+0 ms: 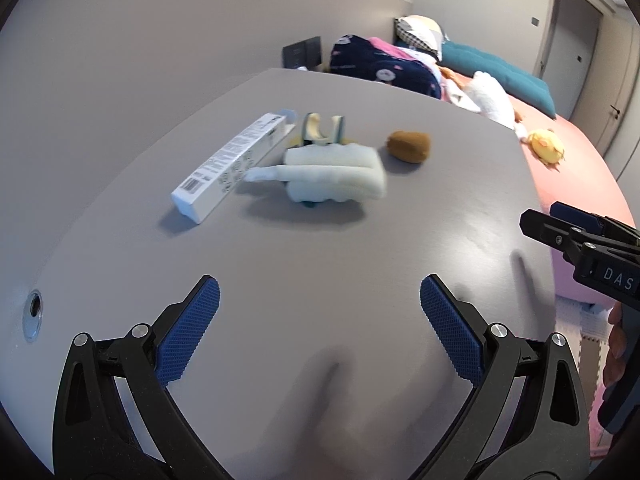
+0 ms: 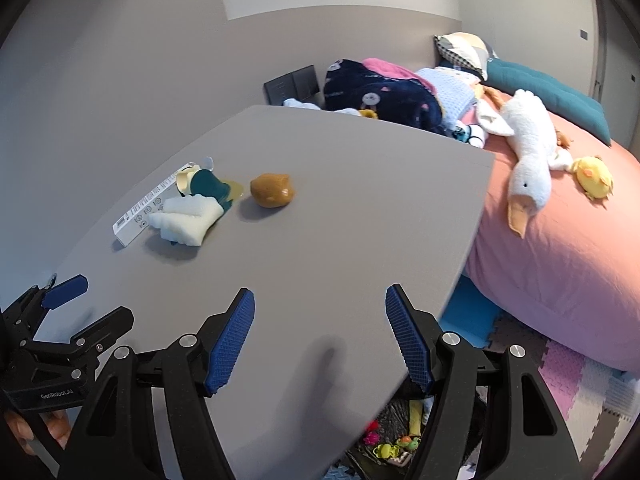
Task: Collect trash
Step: 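Move both tools back over the desk toward the toothpaste box and brown plush, then grasp the white toothpaste box with the left tool while the right tool grasps the brown plush, then carry the toothpaste box and brown plush over the bin, then open both tools to drop the toothpaste box and brown plush into the bin, then move both tools back over the desk toward the white foam and teal toy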
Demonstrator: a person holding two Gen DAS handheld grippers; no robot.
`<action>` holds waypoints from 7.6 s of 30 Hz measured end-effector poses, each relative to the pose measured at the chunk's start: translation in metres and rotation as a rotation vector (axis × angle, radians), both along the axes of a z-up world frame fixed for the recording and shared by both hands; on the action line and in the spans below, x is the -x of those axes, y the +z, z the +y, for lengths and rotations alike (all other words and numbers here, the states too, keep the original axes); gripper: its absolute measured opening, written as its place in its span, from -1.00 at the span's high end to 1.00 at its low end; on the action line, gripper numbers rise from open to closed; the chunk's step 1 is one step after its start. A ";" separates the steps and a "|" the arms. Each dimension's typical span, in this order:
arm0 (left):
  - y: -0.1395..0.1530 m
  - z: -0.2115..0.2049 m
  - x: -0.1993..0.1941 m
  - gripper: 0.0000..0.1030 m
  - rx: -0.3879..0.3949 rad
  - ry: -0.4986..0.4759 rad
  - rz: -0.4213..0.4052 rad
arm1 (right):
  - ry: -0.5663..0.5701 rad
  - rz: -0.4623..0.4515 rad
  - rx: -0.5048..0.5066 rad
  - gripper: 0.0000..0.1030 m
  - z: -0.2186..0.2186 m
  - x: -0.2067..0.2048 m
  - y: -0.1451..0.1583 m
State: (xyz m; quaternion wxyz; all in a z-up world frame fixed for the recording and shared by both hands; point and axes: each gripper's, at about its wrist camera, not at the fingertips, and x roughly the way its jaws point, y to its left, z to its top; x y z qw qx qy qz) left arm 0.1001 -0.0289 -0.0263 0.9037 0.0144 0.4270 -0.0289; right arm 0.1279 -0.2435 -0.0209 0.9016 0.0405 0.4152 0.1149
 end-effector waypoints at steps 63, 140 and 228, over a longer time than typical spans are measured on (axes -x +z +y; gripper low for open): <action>-0.023 0.062 -0.124 0.48 -0.066 0.014 0.029 | 0.085 0.011 0.141 0.17 0.088 -0.113 -0.025; 0.042 -0.166 0.063 0.48 -0.001 -0.330 -0.043 | -0.124 -0.056 0.032 0.17 -0.102 0.105 0.036; 0.010 -0.118 0.021 -0.89 0.033 -0.079 -0.013 | -0.214 -0.032 -0.051 -0.43 -0.119 0.071 0.003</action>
